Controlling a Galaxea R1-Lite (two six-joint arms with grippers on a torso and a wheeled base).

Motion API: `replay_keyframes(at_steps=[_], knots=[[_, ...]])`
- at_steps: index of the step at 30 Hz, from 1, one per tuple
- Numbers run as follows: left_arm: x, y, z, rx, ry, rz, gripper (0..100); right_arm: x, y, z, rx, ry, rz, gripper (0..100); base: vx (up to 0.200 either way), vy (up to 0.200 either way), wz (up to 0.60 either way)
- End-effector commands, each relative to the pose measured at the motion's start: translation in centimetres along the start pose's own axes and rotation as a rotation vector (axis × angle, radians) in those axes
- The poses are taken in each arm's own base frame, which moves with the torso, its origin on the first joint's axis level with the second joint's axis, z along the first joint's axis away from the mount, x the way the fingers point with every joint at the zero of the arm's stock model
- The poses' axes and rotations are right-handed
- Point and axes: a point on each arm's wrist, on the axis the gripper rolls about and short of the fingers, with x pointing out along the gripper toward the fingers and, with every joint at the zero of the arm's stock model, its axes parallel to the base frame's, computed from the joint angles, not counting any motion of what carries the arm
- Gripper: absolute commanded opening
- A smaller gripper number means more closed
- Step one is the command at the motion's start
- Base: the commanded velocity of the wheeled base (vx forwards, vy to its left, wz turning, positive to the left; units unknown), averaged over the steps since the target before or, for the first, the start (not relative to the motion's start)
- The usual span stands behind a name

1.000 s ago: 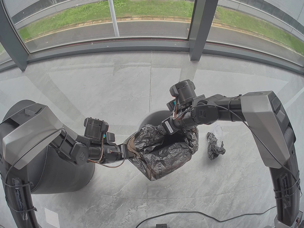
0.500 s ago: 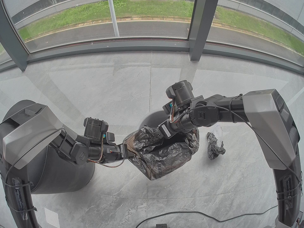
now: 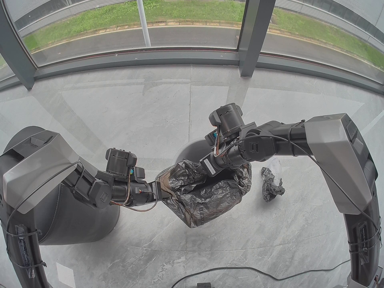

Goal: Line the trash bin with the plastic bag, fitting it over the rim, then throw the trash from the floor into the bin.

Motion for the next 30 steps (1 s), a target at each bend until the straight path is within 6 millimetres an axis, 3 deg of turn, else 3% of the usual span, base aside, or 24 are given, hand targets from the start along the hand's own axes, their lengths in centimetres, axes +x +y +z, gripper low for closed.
replay_keyframes(at_steps=[1,11,16,19,30], knots=[[0.0,-0.1,0.0,0.001,0.000,-0.002,0,0.6,0.1,-0.3,0.001,0.010,0.005,0,0.000,0.000,0.00],[0.0,0.0,0.0,-0.001,-0.002,0.001,0,0.8,0.1,0.0,0.009,-0.003,0.003,0,0.000,0.000,0.00],[0.0,0.0,0.0,-0.001,-0.002,0.001,0,0.0,-0.5,0.6,0.018,-0.028,-0.012,0,0.000,0.000,0.00],[-0.3,-0.1,0.2,0.001,-0.015,0.007,0,-1.5,-1.3,1.5,0.029,-0.061,-0.029,0,0.000,0.000,0.00],[-0.5,-0.6,1.5,0.055,-0.130,-0.039,0,-2.0,-2.5,2.3,0.045,-0.101,-0.058,0,0.000,0.000,0.00]])
